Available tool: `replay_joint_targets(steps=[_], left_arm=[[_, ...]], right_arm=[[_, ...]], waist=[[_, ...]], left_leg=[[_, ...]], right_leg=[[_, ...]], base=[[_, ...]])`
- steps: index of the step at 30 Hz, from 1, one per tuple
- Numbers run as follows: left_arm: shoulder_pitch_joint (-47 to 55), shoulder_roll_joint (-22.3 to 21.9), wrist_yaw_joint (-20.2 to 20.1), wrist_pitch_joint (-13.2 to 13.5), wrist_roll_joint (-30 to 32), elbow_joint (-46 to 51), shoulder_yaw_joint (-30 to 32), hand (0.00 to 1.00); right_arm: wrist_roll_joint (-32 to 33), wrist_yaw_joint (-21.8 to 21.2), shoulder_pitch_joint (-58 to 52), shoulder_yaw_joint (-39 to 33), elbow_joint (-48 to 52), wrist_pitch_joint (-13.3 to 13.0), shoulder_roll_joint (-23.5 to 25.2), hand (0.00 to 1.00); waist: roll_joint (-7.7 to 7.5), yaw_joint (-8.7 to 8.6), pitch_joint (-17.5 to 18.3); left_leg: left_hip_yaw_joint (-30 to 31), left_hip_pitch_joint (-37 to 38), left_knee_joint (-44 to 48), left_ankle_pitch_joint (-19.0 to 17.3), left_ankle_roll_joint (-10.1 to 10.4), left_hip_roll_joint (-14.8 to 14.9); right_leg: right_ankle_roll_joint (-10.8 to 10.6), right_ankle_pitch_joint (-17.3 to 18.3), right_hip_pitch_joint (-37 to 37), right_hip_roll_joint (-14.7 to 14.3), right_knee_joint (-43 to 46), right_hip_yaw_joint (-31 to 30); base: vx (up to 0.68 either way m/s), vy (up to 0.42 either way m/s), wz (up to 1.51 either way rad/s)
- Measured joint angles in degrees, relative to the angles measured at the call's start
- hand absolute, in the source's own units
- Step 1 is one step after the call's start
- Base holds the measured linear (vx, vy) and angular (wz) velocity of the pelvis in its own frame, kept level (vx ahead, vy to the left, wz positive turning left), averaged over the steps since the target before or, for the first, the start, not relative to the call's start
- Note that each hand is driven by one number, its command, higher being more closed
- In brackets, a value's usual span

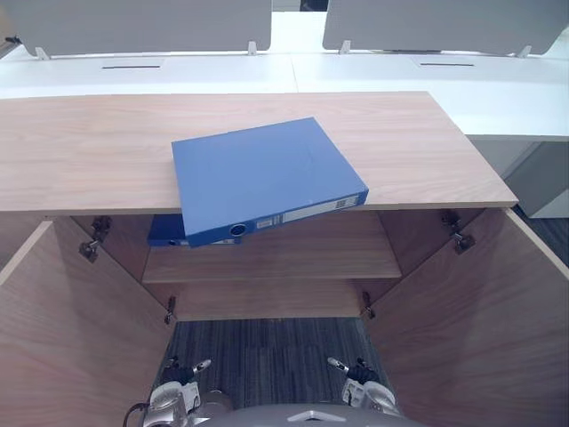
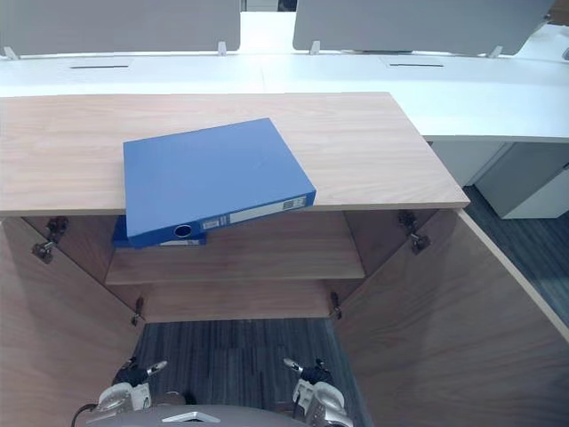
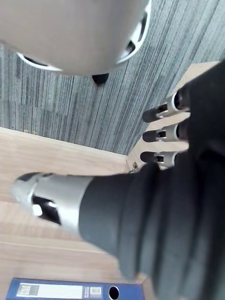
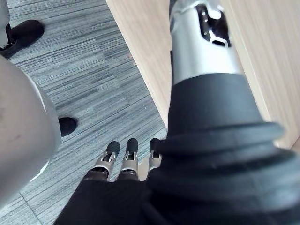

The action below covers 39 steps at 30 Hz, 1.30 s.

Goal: Walk over to the cabinet, pick up the folder, carry it to the office cabinet, place the folder inside the office cabinet, then close the office cabinet door

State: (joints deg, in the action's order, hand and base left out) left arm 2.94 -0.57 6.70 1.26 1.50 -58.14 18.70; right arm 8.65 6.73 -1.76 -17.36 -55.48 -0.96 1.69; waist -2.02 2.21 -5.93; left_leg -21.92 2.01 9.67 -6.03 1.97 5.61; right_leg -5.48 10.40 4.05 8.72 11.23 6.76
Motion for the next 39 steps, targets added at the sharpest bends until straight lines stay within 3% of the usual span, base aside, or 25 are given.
replay_joint_targets(steps=[4,10,14,23,32,39], left_arm=[[0.10,0.32,0.28,0.07,-0.05,-0.94,-2.97,0.00],[1.10,1.60,1.78,0.66,-0.22,2.05,-8.05,0.00],[5.00,1.79,3.43,1.47,-0.35,16.02,-10.72,0.00],[12.57,5.14,6.78,4.79,0.01,49.51,-10.61,0.00],[13.30,5.34,8.95,8.74,2.18,72.42,-11.39,0.00],[11.61,10.20,10.38,10.29,8.95,82.75,-16.80,0.00]], right_arm=[[-0.02,0.02,-0.31,-1.31,-1.03,-0.02,-0.50,0.00],[-0.02,0.28,-0.59,-1.25,-4.15,0.03,-2.17,0.00],[-0.01,1.59,-1.50,-0.55,-3.94,-0.13,-2.13,0.00],[-0.02,2.09,-3.42,1.77,-1.30,-0.61,-2.45,0.00],[-0.02,1.92,-4.84,5.37,0.05,-0.67,-3.35,0.00],[-0.07,1.29,-4.72,5.96,-1.74,-1.07,-3.79,0.00]], waist=[[0.68,-0.16,0.91],[0.29,-0.35,1.10],[-0.38,-0.24,0.78],[0.50,0.97,0.73],[1.01,0.98,1.40],[1.14,0.76,2.72]], left_leg=[[0.96,2.46,-7.49,4.14,-0.01,-1.73],[3.73,4.18,-14.11,8.00,-0.73,-3.02],[4.77,4.15,-14.12,8.32,-1.21,-3.80],[6.29,4.65,-14.22,8.80,-1.78,-4.28],[6.33,5.21,-14.20,8.90,-1.57,-3.81],[6.21,5.68,-14.24,8.90,-1.57,-3.94]], right_leg=[[-0.03,-0.89,0.39,-0.21,-1.84,0.37],[-0.01,-1.93,1.10,-0.62,-3.55,1.94],[0.00,-2.39,1.81,-0.19,-4.59,1.81],[0.28,-2.24,3.33,0.25,-5.11,2.94],[-0.17,-2.63,4.13,-0.11,-4.86,2.79],[-0.14,-2.61,4.29,-0.16,-4.62,1.01]], base=[[-0.01,-0.005,0.08],[-0.03,0.001,0.16],[-0.04,0.038,0.10],[-0.03,0.016,0.08],[0.00,-0.002,0.02],[-0.02,0.006,-0.01]])
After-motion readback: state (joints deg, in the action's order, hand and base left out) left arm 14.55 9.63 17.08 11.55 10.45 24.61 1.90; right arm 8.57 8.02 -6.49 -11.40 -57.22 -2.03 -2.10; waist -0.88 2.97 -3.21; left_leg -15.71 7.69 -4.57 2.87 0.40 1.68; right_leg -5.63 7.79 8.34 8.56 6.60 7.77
